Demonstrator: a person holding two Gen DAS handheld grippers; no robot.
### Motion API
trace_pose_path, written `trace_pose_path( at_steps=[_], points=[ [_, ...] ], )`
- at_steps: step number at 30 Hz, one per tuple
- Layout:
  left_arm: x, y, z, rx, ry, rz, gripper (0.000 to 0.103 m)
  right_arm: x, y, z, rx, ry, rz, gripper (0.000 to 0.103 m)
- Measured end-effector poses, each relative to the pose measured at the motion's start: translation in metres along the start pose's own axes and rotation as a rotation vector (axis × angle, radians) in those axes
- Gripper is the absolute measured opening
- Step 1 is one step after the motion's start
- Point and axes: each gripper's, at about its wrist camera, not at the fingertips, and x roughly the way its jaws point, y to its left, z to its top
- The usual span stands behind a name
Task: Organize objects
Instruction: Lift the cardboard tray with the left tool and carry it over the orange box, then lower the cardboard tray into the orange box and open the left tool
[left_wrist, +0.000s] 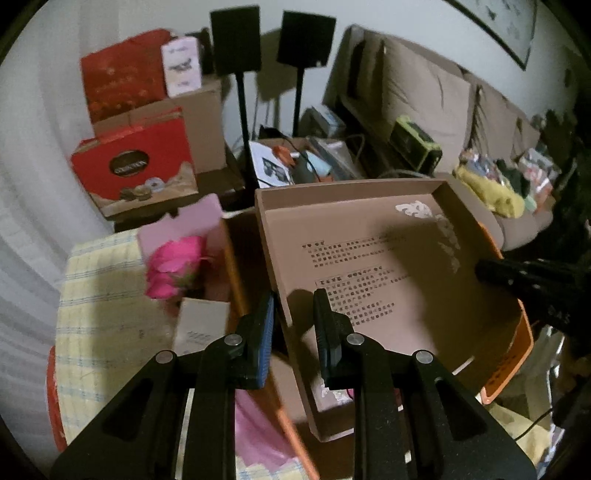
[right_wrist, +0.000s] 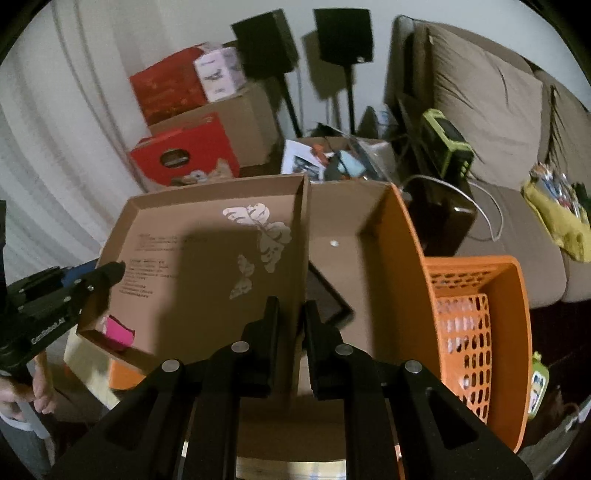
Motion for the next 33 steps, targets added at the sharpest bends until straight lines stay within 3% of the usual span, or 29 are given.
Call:
trace_pose_path(
  at_steps=[13,23,27,30,33],
  points=[
    [0.05,-0.019,-0.012,0.068,0.125,0.057,0.02,0.043,-0.021,-0.023,0.022,0.095,-0.012,0.013],
    [0.057,-0.029,-0.026,0.158,0.156,0.091,0.019,0.06,-0.025,-0.036,0.022,0.141,-0.011,0.013],
    [0.062,-0.039,-0.029,0.208,0.173,0.14,0.019,0.061,-0.028,-0.039,0.032,0.146,-0.007,0.012],
    [0.063,-0.036,-0.025,0.17,0.18,0.121,0.024,0.063,-0.025,-0.039,0.026,0.15,-0.028,0.011],
    [0.051,-0.024,-0.018,0.075,0.169,0.02,0.029,0.066,-0.025,-0.039,0.039,0.158,-0.025,0.008]
  ],
)
